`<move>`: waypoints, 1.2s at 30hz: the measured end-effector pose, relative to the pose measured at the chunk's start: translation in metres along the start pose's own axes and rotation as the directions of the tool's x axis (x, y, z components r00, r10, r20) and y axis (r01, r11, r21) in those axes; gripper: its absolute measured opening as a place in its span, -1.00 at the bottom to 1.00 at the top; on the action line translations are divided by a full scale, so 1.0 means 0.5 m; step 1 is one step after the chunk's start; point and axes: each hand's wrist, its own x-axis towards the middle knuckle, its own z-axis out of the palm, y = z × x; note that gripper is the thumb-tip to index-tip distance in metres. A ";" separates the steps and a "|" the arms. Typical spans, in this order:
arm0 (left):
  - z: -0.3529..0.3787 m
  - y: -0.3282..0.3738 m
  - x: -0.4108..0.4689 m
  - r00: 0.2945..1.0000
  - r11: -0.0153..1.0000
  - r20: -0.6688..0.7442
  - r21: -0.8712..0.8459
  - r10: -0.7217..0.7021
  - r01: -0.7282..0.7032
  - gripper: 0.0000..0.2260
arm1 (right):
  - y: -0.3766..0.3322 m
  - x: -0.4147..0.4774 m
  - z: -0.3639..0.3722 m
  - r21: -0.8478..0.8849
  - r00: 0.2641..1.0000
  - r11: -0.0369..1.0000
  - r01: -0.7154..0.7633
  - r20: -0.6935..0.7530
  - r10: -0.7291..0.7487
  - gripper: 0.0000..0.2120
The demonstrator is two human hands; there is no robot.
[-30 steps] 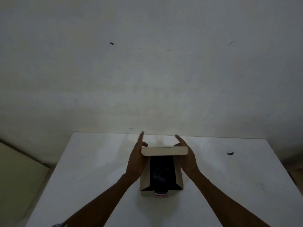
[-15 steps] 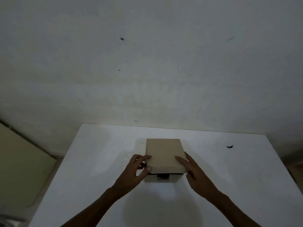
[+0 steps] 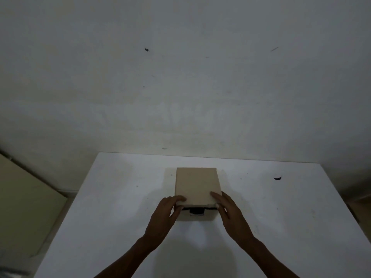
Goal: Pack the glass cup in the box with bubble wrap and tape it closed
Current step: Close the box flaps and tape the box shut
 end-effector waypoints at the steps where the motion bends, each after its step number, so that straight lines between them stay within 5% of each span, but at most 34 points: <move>1: 0.002 -0.003 0.000 1.000 1.000 -0.017 0.030 -0.002 0.003 -0.74 | 0.001 0.004 0.003 0.012 1.000 1.000 -0.011 0.003 0.011 -0.64; 11: 0.018 -0.008 0.011 0.997 0.996 -0.059 -0.087 -0.043 0.038 -0.76 | 0.012 0.004 0.016 0.091 0.977 0.975 -0.204 -0.041 0.209 -0.52; 20: -0.013 0.036 0.123 0.992 0.999 -0.122 -0.021 -0.027 0.025 -0.80 | -0.033 0.119 -0.033 0.046 0.971 0.991 -0.122 -0.199 0.129 -0.68; 27: -0.028 0.047 0.262 0.988 0.990 -0.142 0.122 -0.053 0.071 -0.76 | -0.049 0.250 -0.049 -0.102 0.981 0.990 -0.097 -0.179 0.078 -0.62; 31: -0.020 0.043 0.298 0.996 0.985 -0.086 0.171 -0.022 0.036 -0.73 | -0.050 0.262 -0.047 -0.331 0.989 0.939 -0.094 -0.141 0.049 -0.52; 36: -0.012 0.038 0.304 0.998 0.993 -0.058 0.116 -0.030 0.036 -0.70 | -0.076 0.249 -0.023 -0.575 0.965 0.801 0.166 -0.074 -0.253 -0.58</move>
